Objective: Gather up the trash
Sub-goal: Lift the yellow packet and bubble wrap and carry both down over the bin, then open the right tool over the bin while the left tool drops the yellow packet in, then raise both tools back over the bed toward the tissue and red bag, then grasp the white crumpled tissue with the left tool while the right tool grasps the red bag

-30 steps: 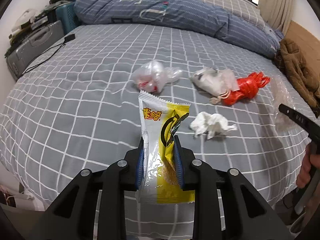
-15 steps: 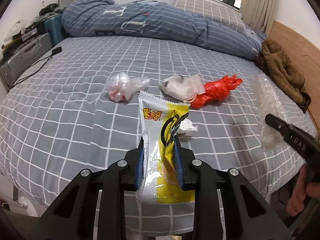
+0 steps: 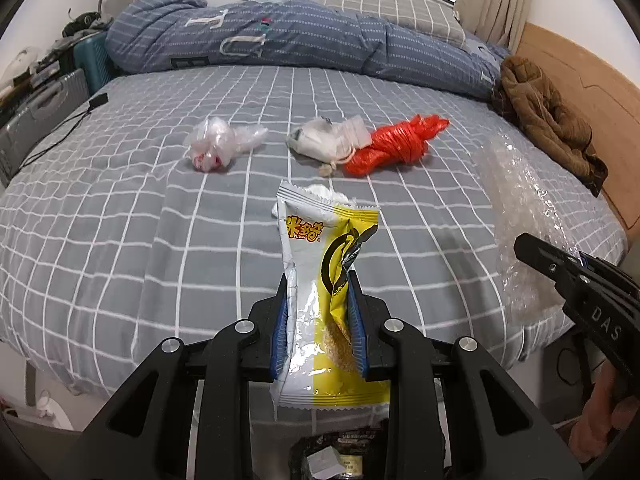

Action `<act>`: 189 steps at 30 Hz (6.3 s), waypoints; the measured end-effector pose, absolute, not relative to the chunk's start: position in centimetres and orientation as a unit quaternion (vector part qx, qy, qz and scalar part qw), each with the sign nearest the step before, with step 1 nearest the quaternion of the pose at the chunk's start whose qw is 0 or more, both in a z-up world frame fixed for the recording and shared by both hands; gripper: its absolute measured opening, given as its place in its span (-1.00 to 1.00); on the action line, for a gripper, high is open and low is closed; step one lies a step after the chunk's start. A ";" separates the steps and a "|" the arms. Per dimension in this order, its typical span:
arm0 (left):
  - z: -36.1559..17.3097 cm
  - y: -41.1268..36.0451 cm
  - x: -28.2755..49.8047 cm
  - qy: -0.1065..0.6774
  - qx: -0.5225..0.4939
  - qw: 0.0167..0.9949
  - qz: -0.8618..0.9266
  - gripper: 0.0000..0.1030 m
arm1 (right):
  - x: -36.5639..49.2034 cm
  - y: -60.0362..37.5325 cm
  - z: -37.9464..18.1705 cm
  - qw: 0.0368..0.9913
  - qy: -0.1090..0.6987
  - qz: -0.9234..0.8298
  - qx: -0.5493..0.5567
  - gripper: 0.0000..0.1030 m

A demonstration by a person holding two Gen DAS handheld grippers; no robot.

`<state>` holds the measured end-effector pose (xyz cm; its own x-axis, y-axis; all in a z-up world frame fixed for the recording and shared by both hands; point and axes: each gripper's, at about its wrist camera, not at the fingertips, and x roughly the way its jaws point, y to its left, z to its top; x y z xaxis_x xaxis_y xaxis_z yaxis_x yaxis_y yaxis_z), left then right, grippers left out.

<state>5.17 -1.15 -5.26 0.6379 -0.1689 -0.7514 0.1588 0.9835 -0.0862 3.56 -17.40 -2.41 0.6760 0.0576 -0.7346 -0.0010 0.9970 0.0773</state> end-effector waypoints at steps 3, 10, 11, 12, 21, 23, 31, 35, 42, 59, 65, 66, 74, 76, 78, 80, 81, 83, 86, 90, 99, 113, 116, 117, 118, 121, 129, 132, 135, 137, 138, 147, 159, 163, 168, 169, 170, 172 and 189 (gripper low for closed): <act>-5.6 -1.4 4.3 0.420 -0.005 0.903 -0.091 -0.51 | 2.3 -17.0 -2.7 0.914 0.405 0.015 0.029 -0.66; -5.9 -1.4 1.8 0.425 -0.012 0.900 -0.094 -0.51 | -0.5 -16.6 -3.1 0.911 0.411 0.017 0.024 -0.66; -6.0 -1.4 1.4 0.426 -0.013 0.900 -0.094 -0.51 | -0.8 -16.5 -3.2 0.910 0.413 0.017 0.023 -0.66; -6.1 -1.5 1.0 0.427 -0.013 0.899 -0.094 -0.51 | -1.3 -16.4 -3.3 0.909 0.415 0.018 0.023 -0.66; -7.4 -1.6 -2.1 0.444 -0.016 0.891 -0.096 -0.51 | -4.6 -15.7 -4.5 0.899 0.436 0.023 0.023 -0.66; -7.6 -1.6 -2.7 0.447 -0.018 0.889 -0.097 -0.51 | -5.3 -15.5 -4.8 0.897 0.440 0.024 0.023 -0.66; -8.7 -1.3 -5.5 0.463 -0.017 0.881 -0.096 -0.51 | -8.2 -15.8 -6.6 0.883 0.469 0.025 0.026 -0.66; -9.2 -1.0 -6.7 0.470 -0.018 0.877 -0.095 -0.51 | -9.6 -15.6 -7.4 0.876 0.481 0.028 0.023 -0.66; -12.1 -0.8 -7.4 0.495 -0.014 0.864 -0.089 -0.51 | -11.0 -15.3 -10.0 0.858 0.512 0.033 0.009 -0.66; -20.0 0.9 -6.4 0.557 -0.002 0.828 -0.062 -0.51 | -9.7 -15.5 -18.4 0.795 0.606 0.016 0.004 -0.66; -20.6 3.5 -6.6 0.565 -0.020 0.824 -0.042 -0.51 | -9.2 -13.5 -19.5 0.787 0.617 0.019 -0.001 -0.56; -20.6 3.9 -6.6 0.565 -0.023 0.824 -0.040 -0.51 | -9.1 -13.1 -19.5 0.787 0.616 0.017 -0.004 -0.55; -21.0 4.0 -6.7 0.569 -0.026 0.821 -0.042 -0.51 | -8.7 -13.3 -19.6 0.795 0.606 0.006 -0.005 0.29; -21.3 3.3 -6.5 0.571 -0.023 0.820 -0.047 -0.51 | -8.9 -13.9 -19.5 0.797 0.604 -0.009 -0.005 0.51; -21.6 2.3 -6.3 0.572 -0.016 0.818 -0.055 -0.51 | -9.0 -14.8 -19.3 0.801 0.598 -0.026 -0.001 0.62; -21.8 1.4 -6.2 0.574 -0.011 0.816 -0.062 -0.51 | -9.1 -15.8 -19.3 0.803 0.595 -0.034 0.000 0.70; -21.8 0.7 -6.1 0.575 -0.009 0.815 -0.068 -0.51 | -9.3 -16.4 -19.2 0.804 0.593 -0.042 0.000 0.73; -22.0 -0.5 -6.1 0.576 -0.004 0.814 -0.076 -0.51 | -9.6 -17.4 -19.1 0.806 0.590 -0.054 0.002 0.78; -22.1 -2.8 -6.0 0.578 0.007 0.811 -0.090 -0.51 | -10.4 -19.5 -18.7 0.809 0.583 -0.073 0.004 0.83; -22.3 -5.5 -6.0 0.580 0.019 0.807 -0.110 -0.51 | -11.2 -22.0 -18.4 0.811 0.577 -0.099 0.015 0.83; -22.1 -9.7 -6.7 0.573 0.057 0.806 -0.135 -0.45 | -12.0 -25.6 -17.6 0.813 0.565 -0.133 0.047 0.83; -19.9 -8.3 -7.0 0.539 0.076 0.832 -0.108 0.64 | -11.6 -23.3 -14.8 0.840 0.529 -0.117 0.001 0.83; -18.2 -7.5 -7.1 0.520 0.072 0.845 -0.106 0.84 | -11.6 -23.1 -13.5 0.851 0.513 -0.113 0.001 0.83; -17.5 -7.2 -7.2 0.512 0.070 0.850 -0.104 0.89 | -11.5 -23.0 -12.9 0.856 0.504 -0.112 -0.001 0.83; -17.0 -7.0 -7.2 0.507 0.068 0.853 -0.103 0.89 | -11.4 -22.8 -12.5 0.860 0.497 -0.112 -0.002 0.83; -15.2 -6.5 -7.1 0.492 0.060 0.863 -0.101 0.89 | -11.2 -22.7 -11.2 0.872 0.477 -0.107 -0.002 0.83; -10.7 -4.9 -5.7 0.446 0.039 0.890 -0.085 0.89 | -10.0 -22.8 -7.5 0.899 0.427 -0.096 -0.001 0.83; -9.3 -3.6 -4.6 0.432 0.023 0.898 -0.072 0.89 | -9.2 -22.4 -6.4 0.907 0.412 -0.092 -0.007 0.83; -8.3 -2.7 -3.4 0.423 0.010 0.904 -0.061 0.89 | -8.3 -21.8 -5.5 0.912 0.400 -0.088 -0.016 0.83; -7.9 -2.3 -2.4 0.421 0.005 0.905 -0.058 0.89 | -7.5 -21.4 -5.0 0.914 0.395 -0.085 -0.022 0.83; -7.8 -2.1 -1.8 0.419 0.003 0.906 -0.055 0.89 | -7.0 -21.1 -4.7 0.916 0.393 -0.081 -0.026 0.83; -6.9 -1.5 3.3 0.412 -0.015 0.910 -0.039 0.89 | -1.9 -19.0 -2.7 0.927 0.366 -0.063 -0.053 0.83; -7.9 -1.5 10.8 0.419 -0.016 0.908 -0.029 0.89 | 8.3 -19.4 -2.8 0.929 0.364 -0.041 -0.058 0.83; -8.1 -1.8 12.8 0.421 -0.017 0.906 -0.033 0.89 | 12.0 -19.3 -2.5 0.934 0.352 -0.026 -0.051 0.83; -8.2 -2.9 14.8 0.421 -0.005 0.906 -0.041 0.89 | 16.5 -18.6 -2.8 0.937 0.345 -0.010 -0.058 0.83; -8.2 -2.9 15.1 0.422 -0.003 0.906 -0.042 0.89 | 17.4 -18.5 -2.9 0.937 0.345 -0.008 -0.059 0.83; -8.4 -3.0 15.5 0.424 -0.001 0.905 -0.041 0.89 | 18.0 -18.4 -3.1 0.936 0.346 -0.006 -0.060 0.83; -8.6 -2.8 16.1 0.428 -0.005 0.903 -0.041 0.87 | 19.7 -18.1 -3.5 0.935 0.348 -0.002 -0.061 0.83; -11.4 -3.5 18.6 0.477 0.004 0.878 -0.052 0.20 | 26.4 -19.1 -9.2 0.911 0.412 0.025 -0.024 0.32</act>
<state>18.62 -3.47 -11.44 0.5402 -0.0868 -0.8371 0.0953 0.9946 -0.0416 26.40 -19.08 -9.17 0.6600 0.0255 -0.7508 -0.0650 0.9976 -0.0233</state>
